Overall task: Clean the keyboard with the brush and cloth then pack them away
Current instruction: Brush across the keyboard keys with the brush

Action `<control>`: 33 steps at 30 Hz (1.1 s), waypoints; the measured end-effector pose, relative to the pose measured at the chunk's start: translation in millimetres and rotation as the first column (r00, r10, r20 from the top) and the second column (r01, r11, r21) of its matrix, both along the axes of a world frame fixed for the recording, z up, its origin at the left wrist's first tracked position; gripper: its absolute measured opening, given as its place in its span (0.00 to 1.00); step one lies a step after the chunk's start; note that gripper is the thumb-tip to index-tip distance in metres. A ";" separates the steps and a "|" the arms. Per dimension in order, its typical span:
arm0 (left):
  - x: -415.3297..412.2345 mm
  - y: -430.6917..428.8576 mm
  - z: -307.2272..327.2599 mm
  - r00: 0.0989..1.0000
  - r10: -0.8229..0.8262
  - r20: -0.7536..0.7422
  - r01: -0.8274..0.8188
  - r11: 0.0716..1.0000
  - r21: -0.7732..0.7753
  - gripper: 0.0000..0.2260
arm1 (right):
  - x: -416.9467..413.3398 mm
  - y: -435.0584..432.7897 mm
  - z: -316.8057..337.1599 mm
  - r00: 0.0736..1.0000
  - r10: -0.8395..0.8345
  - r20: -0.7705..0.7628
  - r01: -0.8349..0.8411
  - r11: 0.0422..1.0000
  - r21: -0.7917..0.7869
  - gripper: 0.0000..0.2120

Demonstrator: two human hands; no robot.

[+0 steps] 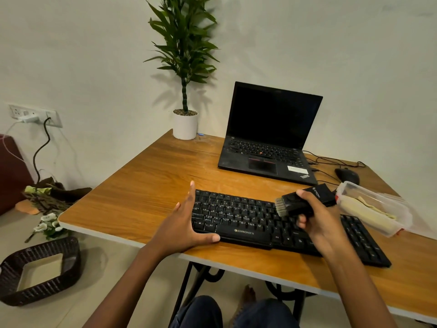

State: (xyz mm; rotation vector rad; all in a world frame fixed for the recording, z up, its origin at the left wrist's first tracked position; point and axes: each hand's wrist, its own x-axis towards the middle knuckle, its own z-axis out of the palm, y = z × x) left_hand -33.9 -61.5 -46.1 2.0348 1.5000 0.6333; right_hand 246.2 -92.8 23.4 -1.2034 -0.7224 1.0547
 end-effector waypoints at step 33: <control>0.1 100.7 -12.4 0.979 0.133 0.152 -0.161 0.968 0.192 0.10 | -8.2 100.8 42.5 0.114 0.751 0.651 -0.650 0.552 -0.523 0.17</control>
